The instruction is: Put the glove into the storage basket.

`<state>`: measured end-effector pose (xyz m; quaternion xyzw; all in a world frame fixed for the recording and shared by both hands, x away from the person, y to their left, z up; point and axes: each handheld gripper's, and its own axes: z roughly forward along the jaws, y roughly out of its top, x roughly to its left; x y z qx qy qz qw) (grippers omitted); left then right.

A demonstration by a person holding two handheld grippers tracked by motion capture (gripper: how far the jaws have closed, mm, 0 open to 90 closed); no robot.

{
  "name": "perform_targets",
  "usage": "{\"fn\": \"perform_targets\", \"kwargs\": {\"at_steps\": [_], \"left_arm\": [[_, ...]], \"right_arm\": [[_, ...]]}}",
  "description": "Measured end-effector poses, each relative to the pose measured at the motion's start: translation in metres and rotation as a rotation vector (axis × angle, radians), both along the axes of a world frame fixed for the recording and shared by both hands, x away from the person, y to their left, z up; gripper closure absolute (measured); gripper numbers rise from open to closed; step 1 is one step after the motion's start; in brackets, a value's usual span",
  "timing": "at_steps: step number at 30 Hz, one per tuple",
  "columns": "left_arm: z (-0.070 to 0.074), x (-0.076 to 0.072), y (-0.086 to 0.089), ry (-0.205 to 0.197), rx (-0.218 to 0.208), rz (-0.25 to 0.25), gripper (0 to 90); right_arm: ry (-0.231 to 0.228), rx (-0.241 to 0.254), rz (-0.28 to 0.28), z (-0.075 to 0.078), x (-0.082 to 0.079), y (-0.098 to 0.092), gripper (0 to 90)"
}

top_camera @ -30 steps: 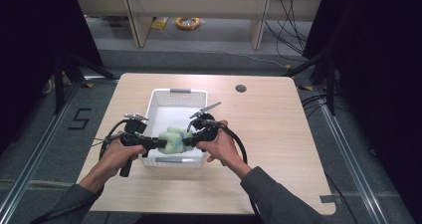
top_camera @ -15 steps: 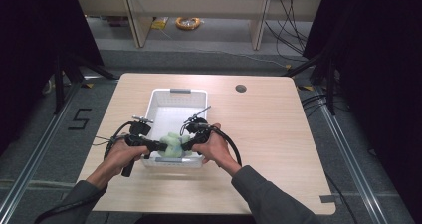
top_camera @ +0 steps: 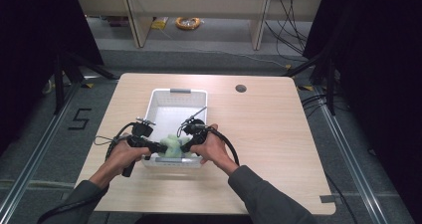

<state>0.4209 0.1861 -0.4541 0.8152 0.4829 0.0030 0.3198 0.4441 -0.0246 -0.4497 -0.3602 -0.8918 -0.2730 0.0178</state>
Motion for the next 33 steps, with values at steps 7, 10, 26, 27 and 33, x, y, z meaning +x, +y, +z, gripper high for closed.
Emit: {"fn": "perform_targets", "kwargs": {"at_steps": [7, 10, 26, 27, 33], "left_arm": [[0.000, 0.003, 0.001, -0.004, 0.035, 0.008, 67.4], [0.001, 0.005, 0.004, -0.001, 0.020, 0.021, 62.1], [0.014, 0.008, 0.009, -0.074, -0.025, 0.047, 43.2], [0.015, 0.005, 0.007, -0.068, -0.022, 0.076, 42.5], [0.019, -0.002, 0.004, -0.092, -0.019, 0.081, 39.4]], "right_arm": [[-0.008, -0.026, 0.014, -0.002, 0.002, 0.002, 63.7], [-0.007, -0.029, 0.011, -0.001, 0.003, 0.003, 61.4], [-0.078, 0.003, -0.009, 0.030, 0.000, -0.011, 43.4], [-0.088, 0.009, -0.005, 0.032, -0.001, -0.013, 43.2], [-0.095, 0.039, 0.008, 0.039, -0.005, -0.023, 42.5]]}}
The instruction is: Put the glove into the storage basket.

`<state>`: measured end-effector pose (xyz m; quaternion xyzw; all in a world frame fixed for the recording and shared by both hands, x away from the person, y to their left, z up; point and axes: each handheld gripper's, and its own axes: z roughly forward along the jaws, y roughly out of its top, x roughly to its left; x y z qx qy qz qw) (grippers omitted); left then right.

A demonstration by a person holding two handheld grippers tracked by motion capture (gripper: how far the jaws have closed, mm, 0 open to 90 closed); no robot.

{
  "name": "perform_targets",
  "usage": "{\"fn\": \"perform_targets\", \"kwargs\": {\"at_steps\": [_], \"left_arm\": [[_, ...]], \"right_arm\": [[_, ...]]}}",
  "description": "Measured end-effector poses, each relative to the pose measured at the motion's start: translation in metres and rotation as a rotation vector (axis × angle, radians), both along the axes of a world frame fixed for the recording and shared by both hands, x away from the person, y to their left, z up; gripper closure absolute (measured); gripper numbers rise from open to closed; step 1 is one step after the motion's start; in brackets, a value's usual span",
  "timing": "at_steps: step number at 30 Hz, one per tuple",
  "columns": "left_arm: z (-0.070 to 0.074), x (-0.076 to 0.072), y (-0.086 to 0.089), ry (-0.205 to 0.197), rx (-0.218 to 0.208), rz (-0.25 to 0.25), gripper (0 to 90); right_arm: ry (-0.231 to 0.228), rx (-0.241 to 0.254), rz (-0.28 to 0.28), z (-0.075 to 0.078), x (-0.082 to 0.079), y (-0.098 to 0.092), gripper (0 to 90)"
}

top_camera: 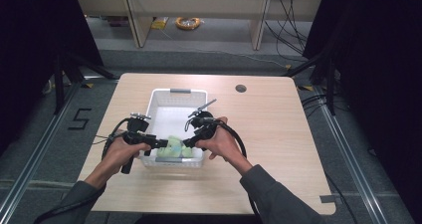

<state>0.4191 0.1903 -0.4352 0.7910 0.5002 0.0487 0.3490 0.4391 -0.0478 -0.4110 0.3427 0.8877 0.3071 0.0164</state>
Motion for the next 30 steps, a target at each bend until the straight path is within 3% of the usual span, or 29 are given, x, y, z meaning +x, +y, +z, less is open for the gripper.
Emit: {"fn": "perform_targets", "kwargs": {"at_steps": [4, 5, 6, 8, 9, 10, 13, 14, 16, 17, 18, 20, 24, 30], "left_arm": [[0.005, -0.005, -0.002, 0.003, -0.007, 0.009, 36.9], [0.005, -0.006, -0.002, 0.002, -0.005, 0.009, 36.5], [0.005, -0.007, -0.002, -0.003, -0.022, 0.010, 36.2], [0.006, -0.010, -0.004, -0.011, -0.030, 0.019, 34.7], [0.006, -0.011, -0.004, -0.014, -0.034, 0.019, 34.3], [0.007, -0.012, -0.004, -0.015, -0.039, 0.017, 33.7], [0.007, -0.016, -0.007, -0.018, -0.086, 0.016, 32.7], [0.008, -0.018, -0.008, -0.016, -0.090, 0.002, 32.3], [0.009, -0.022, -0.012, -0.022, -0.104, 0.006, 30.7], [0.010, -0.023, -0.013, -0.023, -0.105, 0.000, 30.0], [0.010, -0.025, -0.015, -0.026, -0.106, -0.007, 29.2], [0.011, -0.028, -0.018, -0.029, -0.110, -0.005, 28.0], [0.011, -0.032, -0.021, -0.029, -0.118, -0.013, 23.3], [0.014, -0.040, -0.030, -0.030, -0.138, -0.018, 16.4]], "right_arm": [[0.004, 0.037, 0.000, 0.003, -0.005, -0.007, 41.2], [-0.019, 0.037, 0.006, 0.004, -0.005, -0.009, 40.8], [-0.013, 0.041, 0.006, 0.004, -0.005, -0.010, 40.1], [-0.059, 0.056, 0.038, 0.006, -0.006, -0.015, 38.6], [-0.051, 0.056, 0.023, 0.007, -0.007, -0.017, 38.0], [-0.059, 0.063, 0.041, 0.007, -0.007, -0.018, 37.4], [-0.055, 0.071, -0.008, 0.008, -0.011, -0.024, 36.5], [-0.072, 0.082, 0.026, 0.008, -0.010, -0.027, 35.9], [-0.046, 0.079, -0.012, 0.010, -0.015, -0.032, 35.7], [-0.066, 0.087, 0.003, 0.010, -0.014, -0.035, 35.5], [-0.039, 0.084, -0.009, 0.012, -0.017, -0.037, 35.4], [-0.067, 0.114, -0.001, 0.011, -0.017, -0.042, 34.8], [-0.072, 0.134, -0.001, 0.016, -0.020, -0.054, 34.3], [-0.117, 0.150, -0.014, 0.021, -0.028, -0.069, 31.9]]}}
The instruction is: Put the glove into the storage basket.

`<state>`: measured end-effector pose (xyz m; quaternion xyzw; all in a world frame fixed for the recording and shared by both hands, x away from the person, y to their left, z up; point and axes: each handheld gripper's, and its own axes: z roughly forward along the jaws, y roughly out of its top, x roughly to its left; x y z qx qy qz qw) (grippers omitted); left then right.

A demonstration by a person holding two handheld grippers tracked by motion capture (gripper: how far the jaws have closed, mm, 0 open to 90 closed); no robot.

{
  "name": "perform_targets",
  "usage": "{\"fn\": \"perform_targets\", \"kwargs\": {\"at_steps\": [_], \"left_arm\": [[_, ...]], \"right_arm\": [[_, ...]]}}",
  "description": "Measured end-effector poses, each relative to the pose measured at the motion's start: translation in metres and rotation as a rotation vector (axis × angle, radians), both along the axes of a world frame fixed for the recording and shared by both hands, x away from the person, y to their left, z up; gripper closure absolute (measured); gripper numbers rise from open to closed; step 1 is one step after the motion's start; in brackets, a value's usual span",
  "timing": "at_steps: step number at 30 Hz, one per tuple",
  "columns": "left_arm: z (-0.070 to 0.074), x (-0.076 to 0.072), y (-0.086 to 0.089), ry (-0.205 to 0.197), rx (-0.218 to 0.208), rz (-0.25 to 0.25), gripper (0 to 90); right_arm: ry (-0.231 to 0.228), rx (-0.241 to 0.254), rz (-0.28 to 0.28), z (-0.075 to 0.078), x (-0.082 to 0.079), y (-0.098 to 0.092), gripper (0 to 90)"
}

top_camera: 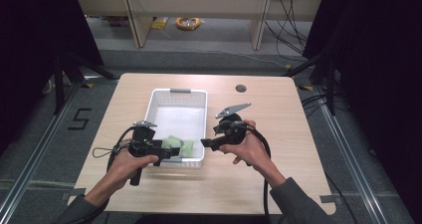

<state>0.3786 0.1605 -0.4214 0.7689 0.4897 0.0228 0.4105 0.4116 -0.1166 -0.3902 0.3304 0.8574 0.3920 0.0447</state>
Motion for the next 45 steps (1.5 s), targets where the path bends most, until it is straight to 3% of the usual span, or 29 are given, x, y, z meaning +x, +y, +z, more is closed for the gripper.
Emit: {"fn": "perform_targets", "kwargs": {"at_steps": [4, 8, 14, 15, 17, 19, 21, 23, 24, 26, 28, 30, 32, 33, 36, 38, 39, 42, 44, 45], "left_arm": [[0.003, -0.007, -0.006, -0.018, -0.016, -0.038, 15.8], [0.007, -0.015, -0.013, -0.034, -0.044, -0.041, 15.7], [0.010, -0.023, -0.021, -0.048, -0.055, -0.069, 15.8], [0.010, -0.025, -0.022, -0.056, -0.057, -0.073, 15.8], [0.010, -0.026, -0.023, -0.055, -0.060, -0.085, 15.7], [0.009, -0.029, -0.026, -0.057, -0.061, -0.081, 15.8], [0.008, -0.030, -0.027, -0.059, -0.064, -0.088, 15.8], [0.007, -0.031, -0.028, -0.062, -0.062, -0.089, 15.8], [0.006, -0.032, -0.029, -0.063, -0.067, -0.090, 15.8], [0.006, -0.035, -0.030, -0.073, -0.068, -0.095, 15.8], [0.006, -0.038, -0.032, -0.085, -0.076, -0.098, 15.8], [0.005, -0.041, -0.034, -0.089, -0.075, -0.107, 15.8], [0.004, -0.044, -0.036, -0.090, -0.078, -0.106, 15.8], [0.004, -0.046, -0.037, -0.088, -0.080, -0.119, 15.8], [0.002, -0.050, -0.041, -0.099, -0.074, -0.136, 15.8], [0.001, -0.051, -0.042, -0.111, -0.059, -0.138, 15.8], [0.001, -0.052, -0.043, -0.112, -0.053, -0.138, 15.8], [-0.002, -0.054, -0.044, -0.109, -0.067, -0.146, 15.8], [-0.004, -0.055, -0.044, -0.113, -0.068, -0.148, 15.8], [-0.005, -0.056, -0.044, -0.119, -0.066, -0.150, 15.8]], "right_arm": [[-0.014, 0.013, -0.012, 0.001, -0.004, -0.010, 29.6], [-0.024, 0.019, -0.025, 0.000, -0.007, -0.021, 27.7], [-0.039, 0.071, -0.050, -0.002, -0.012, -0.036, 27.6], [-0.022, 0.076, -0.055, -0.001, -0.015, -0.038, 27.5], [-0.059, 0.070, -0.056, -0.001, -0.017, -0.045, 27.1], [-0.041, 0.085, -0.066, -0.001, -0.020, -0.049, 27.1], [-0.053, 0.088, -0.073, -0.002, -0.023, -0.054, 26.6], [-0.023, 0.108, -0.092, -0.003, -0.028, -0.058, 25.5], [-0.069, 0.102, -0.071, -0.004, -0.026, -0.061, 25.4], [-0.034, 0.129, -0.089, -0.006, -0.032, -0.064, 24.8], [-0.051, 0.137, -0.085, -0.009, -0.035, -0.068, 24.0], [-0.038, 0.154, -0.092, -0.011, -0.039, -0.071, 23.2], [-0.061, 0.155, -0.104, -0.014, -0.042, -0.074, 21.8], [-0.028, 0.160, -0.102, -0.014, -0.044, -0.075, 21.4], [-0.043, 0.162, -0.095, -0.020, -0.046, -0.080, 20.8], [-0.029, 0.161, -0.108, -0.021, -0.049, -0.081, 20.5], [-0.041, 0.171, -0.080, -0.023, -0.047, -0.083, 20.5], [-0.030, 0.168, -0.119, -0.026, -0.051, -0.085, 20.5], [-0.049, 0.150, -0.111, -0.029, -0.050, -0.089, 20.5], [-0.041, 0.165, -0.112, -0.030, -0.051, -0.089, 20.5]]}}
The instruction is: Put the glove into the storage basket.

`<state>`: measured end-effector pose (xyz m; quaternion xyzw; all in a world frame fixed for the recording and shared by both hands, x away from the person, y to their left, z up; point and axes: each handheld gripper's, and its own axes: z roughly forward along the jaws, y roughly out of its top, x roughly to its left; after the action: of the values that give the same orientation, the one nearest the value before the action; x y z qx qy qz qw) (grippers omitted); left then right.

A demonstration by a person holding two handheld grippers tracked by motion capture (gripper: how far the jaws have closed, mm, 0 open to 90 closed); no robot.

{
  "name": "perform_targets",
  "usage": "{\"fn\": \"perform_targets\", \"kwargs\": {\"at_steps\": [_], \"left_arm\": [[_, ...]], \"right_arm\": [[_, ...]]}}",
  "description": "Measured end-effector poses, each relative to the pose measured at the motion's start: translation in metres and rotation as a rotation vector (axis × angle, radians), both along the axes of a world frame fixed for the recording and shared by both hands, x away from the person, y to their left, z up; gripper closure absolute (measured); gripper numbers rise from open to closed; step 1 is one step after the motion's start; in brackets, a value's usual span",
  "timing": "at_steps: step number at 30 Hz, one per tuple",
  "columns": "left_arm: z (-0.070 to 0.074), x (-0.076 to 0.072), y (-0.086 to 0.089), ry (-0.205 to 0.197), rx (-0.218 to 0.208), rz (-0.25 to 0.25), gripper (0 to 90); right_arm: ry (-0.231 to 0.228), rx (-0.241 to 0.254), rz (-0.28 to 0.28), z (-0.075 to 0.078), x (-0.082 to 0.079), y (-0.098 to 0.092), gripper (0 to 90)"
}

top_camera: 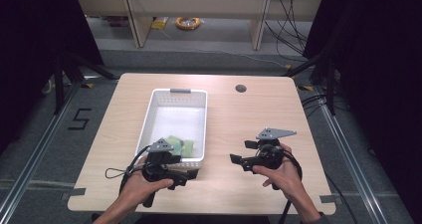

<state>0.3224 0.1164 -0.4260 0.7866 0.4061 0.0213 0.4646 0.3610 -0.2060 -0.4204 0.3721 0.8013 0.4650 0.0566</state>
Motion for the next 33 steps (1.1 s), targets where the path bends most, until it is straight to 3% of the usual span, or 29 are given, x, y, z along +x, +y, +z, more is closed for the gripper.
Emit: {"fn": "perform_targets", "kwargs": {"at_steps": [1, 2, 3, 4, 5, 7, 8, 12, 14, 15, 17, 18, 20, 23, 24, 25, 26, 28, 29, 30, 33], "left_arm": [[0.000, -0.001, 0.000, -0.001, -0.002, 0.005, 15.8], [-0.001, -0.002, 0.000, -0.004, -0.005, 0.002, 15.8], [-0.002, -0.003, 0.000, -0.008, -0.004, 0.008, 15.8], [-0.004, -0.003, 0.000, -0.011, -0.005, 0.001, 15.8], [-0.006, -0.005, 0.000, -0.012, -0.002, 0.001, 15.8], [-0.010, -0.006, -0.001, -0.007, -0.001, -0.005, 15.8], [-0.011, -0.007, -0.002, -0.009, -0.001, 0.005, 15.8], [-0.015, -0.012, -0.002, -0.025, 0.001, 0.000, 15.9], [-0.018, -0.014, -0.003, -0.028, -0.005, -0.006, 15.8], [-0.019, -0.016, -0.003, -0.035, 0.000, 0.000, 15.8], [-0.021, -0.017, -0.002, -0.042, -0.010, -0.008, 15.8], [-0.022, -0.018, -0.002, -0.044, -0.012, -0.001, 15.8], [-0.025, -0.021, -0.001, -0.046, 0.007, 0.005, 15.8], [-0.030, -0.024, -0.001, -0.058, 0.027, -0.001, 15.8], [-0.031, -0.025, 0.000, -0.061, 0.032, 0.002, 15.8], [-0.033, -0.026, -0.001, -0.054, 0.026, 0.005, 15.8], [-0.035, -0.028, -0.001, -0.040, 0.025, 0.002, 15.8], [-0.038, -0.031, -0.001, -0.049, 0.026, -0.001, 15.8], [-0.039, -0.032, -0.001, -0.064, 0.032, -0.009, 15.8], [-0.041, -0.033, -0.001, -0.065, 0.039, -0.015, 15.8], [-0.046, -0.036, -0.003, -0.067, 0.032, -0.013, 15.8]], "right_arm": [[0.026, 0.002, -0.015, 0.000, -0.003, 0.000, 20.5], [-0.002, -0.001, -0.001, -0.002, -0.002, -0.002, 20.4], [0.021, 0.003, -0.012, -0.002, -0.004, -0.002, 20.3], [0.003, 0.007, 0.002, -0.004, -0.003, -0.003, 20.2], [0.017, 0.007, -0.018, -0.003, -0.006, -0.003, 19.9], [0.003, 0.019, 0.000, -0.005, -0.007, -0.005, 19.5], [-0.003, 0.003, -0.004, -0.006, -0.008, -0.006, 19.1], [0.016, 0.031, -0.004, -0.010, -0.014, -0.007, 18.7], [-0.010, 0.021, 0.018, -0.012, -0.013, -0.008, 18.4], [0.022, 0.030, -0.006, -0.011, -0.018, -0.008, 18.3], [-0.004, 0.018, 0.008, -0.013, -0.019, -0.010, 18.1], [0.007, 0.042, 0.009, -0.014, -0.022, -0.009, 17.8], [-0.010, 0.034, 0.032, -0.015, -0.023, -0.009, 17.5], [0.014, 0.037, 0.022, -0.016, -0.028, -0.008, 17.5], [-0.013, 0.038, 0.038, -0.018, -0.028, -0.008, 17.5], [0.005, 0.050, 0.033, -0.019, -0.030, -0.007, 17.5], [-0.013, 0.033, 0.041, -0.020, -0.030, -0.008, 17.5], [0.005, 0.044, 0.031, -0.023, -0.033, -0.008, 17.5], [-0.016, 0.044, 0.051, -0.025, -0.031, -0.008, 17.5], [0.017, 0.050, 0.027, -0.025, -0.035, -0.008, 17.6], [0.008, 0.038, 0.037, -0.029, -0.035, -0.009, 17.5]]}}
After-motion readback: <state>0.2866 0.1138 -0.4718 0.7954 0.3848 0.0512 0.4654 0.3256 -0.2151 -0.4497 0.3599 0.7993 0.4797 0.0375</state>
